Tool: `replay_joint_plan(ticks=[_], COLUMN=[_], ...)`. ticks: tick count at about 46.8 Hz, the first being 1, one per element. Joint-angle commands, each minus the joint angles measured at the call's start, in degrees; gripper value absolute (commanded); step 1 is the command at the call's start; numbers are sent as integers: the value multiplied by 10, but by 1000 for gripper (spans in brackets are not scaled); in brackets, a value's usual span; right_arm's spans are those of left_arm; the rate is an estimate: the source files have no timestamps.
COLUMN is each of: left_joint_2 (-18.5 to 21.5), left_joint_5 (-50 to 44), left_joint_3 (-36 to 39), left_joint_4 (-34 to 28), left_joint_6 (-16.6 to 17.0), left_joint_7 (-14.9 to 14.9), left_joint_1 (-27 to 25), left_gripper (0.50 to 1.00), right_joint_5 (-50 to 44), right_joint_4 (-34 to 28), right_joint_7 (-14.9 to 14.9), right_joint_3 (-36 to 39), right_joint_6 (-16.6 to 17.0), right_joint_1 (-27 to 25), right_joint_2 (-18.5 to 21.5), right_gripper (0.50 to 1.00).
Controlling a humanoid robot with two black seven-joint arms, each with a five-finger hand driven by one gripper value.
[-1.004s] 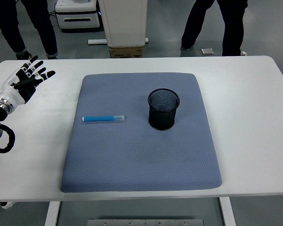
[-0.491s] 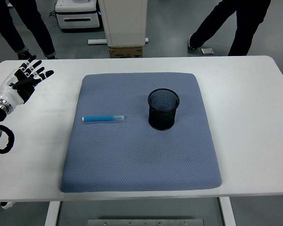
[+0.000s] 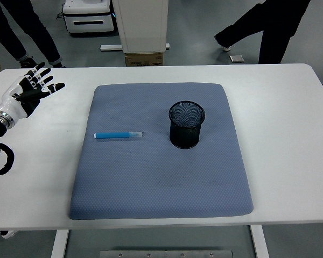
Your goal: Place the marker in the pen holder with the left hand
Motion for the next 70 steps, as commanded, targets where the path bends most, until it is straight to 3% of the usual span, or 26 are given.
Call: replay_joint_plan(ticks=[1,7,28,38,41,50,70], left_joint_2=[-1,1,18,13,12,12,9], left_joint_5=[20,56,96,183,217,225,154], left_joint_3=[1,22,198,285,311,325,378], left_joint_4=[0,0,-2,-14,-17,-17,-27], left_joint_6=[1,1,-1,-2,-18,-70,-84], left_joint_7=[2,2,-7,-8,-9,-58,-65], left_joint_1=[-7,-28,-144,-207,-221,-233,-250], left_gripper=[1000,1000,1000,1000,1000,1000,1000], right_joint_5=[0,0,0,0,0,0,0], right_joint_4=[0,0,0,0,0,0,0], right_joint_7=[0,0,0,0,0,0,0], right_joint_3=[0,0,1,0,1,0,0], right_joint_6=[0,0,0,0,0,0,0], right_joint_1=[0,0,0,0,0,0,0], right_joint_2=[0,0,0,0,0,0,0], right_gripper=[1000,1000,1000,1000,1000,1000,1000])
